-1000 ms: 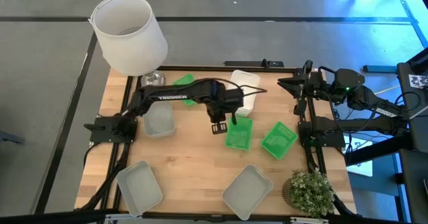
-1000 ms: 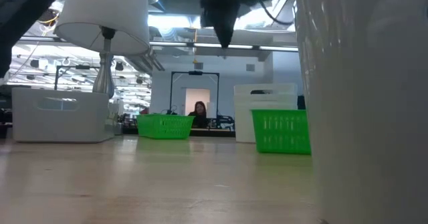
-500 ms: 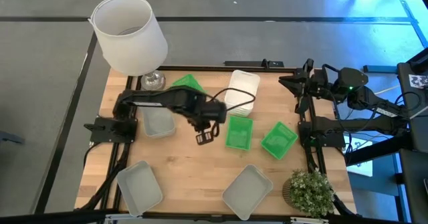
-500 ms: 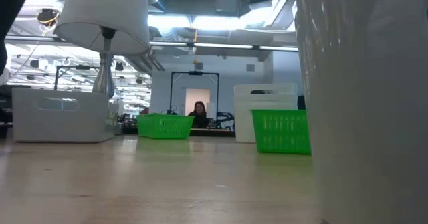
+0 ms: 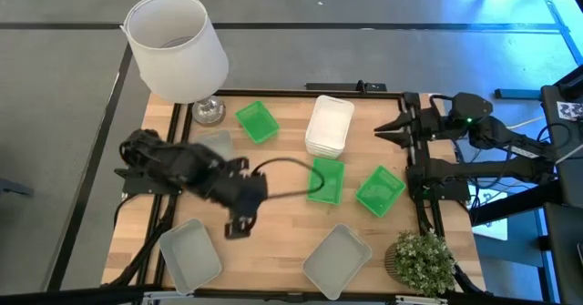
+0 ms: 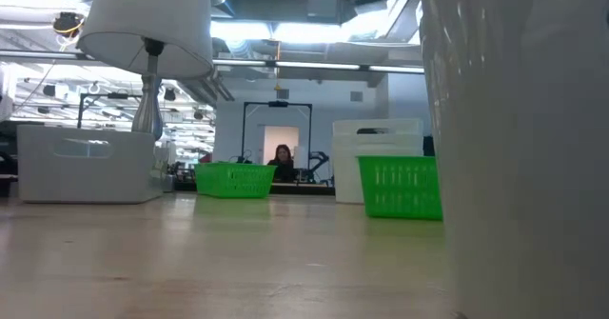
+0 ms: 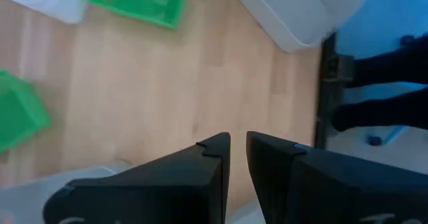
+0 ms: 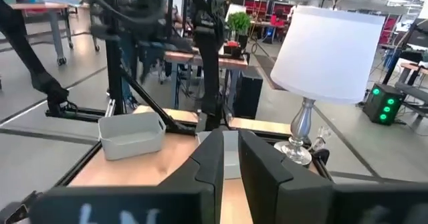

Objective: Stack baskets by color
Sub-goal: Stack the bottom left gray bin on top of the top left gray bin

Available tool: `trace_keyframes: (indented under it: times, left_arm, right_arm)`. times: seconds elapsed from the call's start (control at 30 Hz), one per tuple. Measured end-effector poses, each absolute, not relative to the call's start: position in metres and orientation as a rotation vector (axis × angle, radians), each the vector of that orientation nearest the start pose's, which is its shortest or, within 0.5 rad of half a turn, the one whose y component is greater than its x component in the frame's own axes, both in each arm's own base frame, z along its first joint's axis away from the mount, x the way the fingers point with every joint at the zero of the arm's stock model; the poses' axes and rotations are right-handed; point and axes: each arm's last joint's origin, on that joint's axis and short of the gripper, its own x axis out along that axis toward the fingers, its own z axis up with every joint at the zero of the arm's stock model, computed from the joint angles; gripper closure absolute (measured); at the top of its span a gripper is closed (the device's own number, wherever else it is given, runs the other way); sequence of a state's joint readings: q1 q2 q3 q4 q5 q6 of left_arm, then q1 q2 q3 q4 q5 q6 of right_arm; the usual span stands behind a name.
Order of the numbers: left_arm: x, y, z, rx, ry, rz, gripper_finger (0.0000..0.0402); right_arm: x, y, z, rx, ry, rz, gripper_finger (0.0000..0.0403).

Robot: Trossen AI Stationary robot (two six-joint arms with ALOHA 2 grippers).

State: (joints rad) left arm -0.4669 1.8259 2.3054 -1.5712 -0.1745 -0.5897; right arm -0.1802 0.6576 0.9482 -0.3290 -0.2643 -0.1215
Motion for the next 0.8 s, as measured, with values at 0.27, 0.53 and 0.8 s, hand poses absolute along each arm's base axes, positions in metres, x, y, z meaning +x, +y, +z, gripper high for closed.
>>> trace_keyframes:
  times: [0.27, 0.53, 0.8]
  left_arm:
    - [0.274, -0.179, 0.418, -0.338, 1.119, 0.181, 0.036]
    - [0.231, -0.188, 0.381, -0.53, 1.211, 0.441, 0.036]
    - [0.188, -0.18, 0.354, -0.7, 1.314, 0.632, 0.036]
  right_arm:
    - [0.139, -0.018, 0.381, -0.148, 0.099, 0.093, 0.0354]
    - [0.145, -0.019, 0.379, -0.187, 0.113, 0.098, 0.0354]
    - [0.145, -0.019, 0.38, -0.15, 0.107, 0.096, 0.0354]
